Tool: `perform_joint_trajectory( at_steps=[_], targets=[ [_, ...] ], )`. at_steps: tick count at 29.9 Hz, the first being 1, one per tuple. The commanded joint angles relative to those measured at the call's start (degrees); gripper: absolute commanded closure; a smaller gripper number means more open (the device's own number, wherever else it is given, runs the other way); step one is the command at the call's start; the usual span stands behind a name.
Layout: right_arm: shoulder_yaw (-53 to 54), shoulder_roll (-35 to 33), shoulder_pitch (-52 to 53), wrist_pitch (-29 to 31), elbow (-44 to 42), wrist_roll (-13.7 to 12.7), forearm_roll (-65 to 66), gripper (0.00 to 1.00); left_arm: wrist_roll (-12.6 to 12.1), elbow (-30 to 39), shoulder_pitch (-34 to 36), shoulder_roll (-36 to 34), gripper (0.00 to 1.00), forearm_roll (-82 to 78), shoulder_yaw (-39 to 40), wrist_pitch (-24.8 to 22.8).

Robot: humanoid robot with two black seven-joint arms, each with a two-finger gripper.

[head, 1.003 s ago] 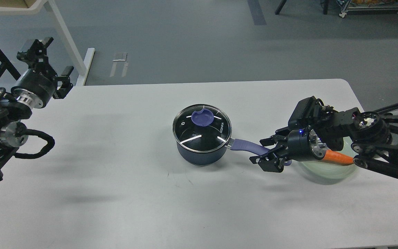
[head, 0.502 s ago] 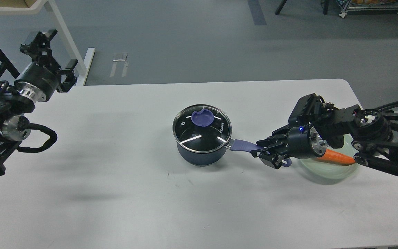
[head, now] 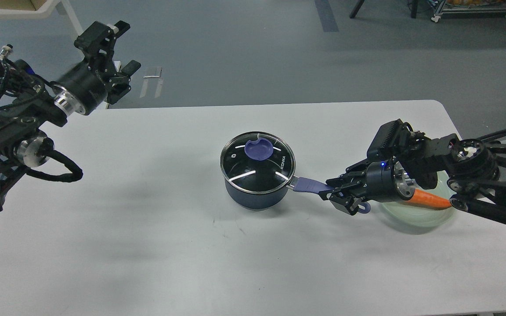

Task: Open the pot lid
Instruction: 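Swing the left gripper over the pan toward the purple lid knob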

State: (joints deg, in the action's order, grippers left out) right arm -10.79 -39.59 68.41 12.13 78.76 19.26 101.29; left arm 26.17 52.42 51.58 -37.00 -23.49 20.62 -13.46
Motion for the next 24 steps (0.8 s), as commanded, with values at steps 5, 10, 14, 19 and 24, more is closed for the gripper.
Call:
perform_joint_trajectory(
  at_steps=[5, 10, 14, 19, 24],
  targets=[
    [0.3, -0.5, 0.2, 0.0, 0.1, 0.1, 0.0, 0.72, 0.1, 3.5, 2.4, 0.3, 0.01, -10.0, 0.0, 1.0],
    [0.7, -0.5, 0.9, 0.0, 0.1, 0.1, -0.6, 0.73, 0.2, 7.9, 3.4, 1.0, 0.01, -23.0, -0.1, 1.4],
    [0.7, -0.4, 1.3, 0.0, 0.2, 0.1, -0.7, 0.74, 0.2, 11.2, 3.5, 4.2, 0.01, -37.4, -0.1, 3.8],
    [0.6, -0.4, 1.3, 0.0, 0.1, 0.2, -0.7, 0.74, 0.3, 11.4, 3.8, 7.5, 0.01, -57.0, -4.3, 8.8],
    [0.6, -0.5, 1.1, 0.0, 0.2, 0.3, -0.7, 0.74, -0.4, 10.4, 5.8, 10.6, 0.01, -69.0, -11.0, 15.6]
  ],
)
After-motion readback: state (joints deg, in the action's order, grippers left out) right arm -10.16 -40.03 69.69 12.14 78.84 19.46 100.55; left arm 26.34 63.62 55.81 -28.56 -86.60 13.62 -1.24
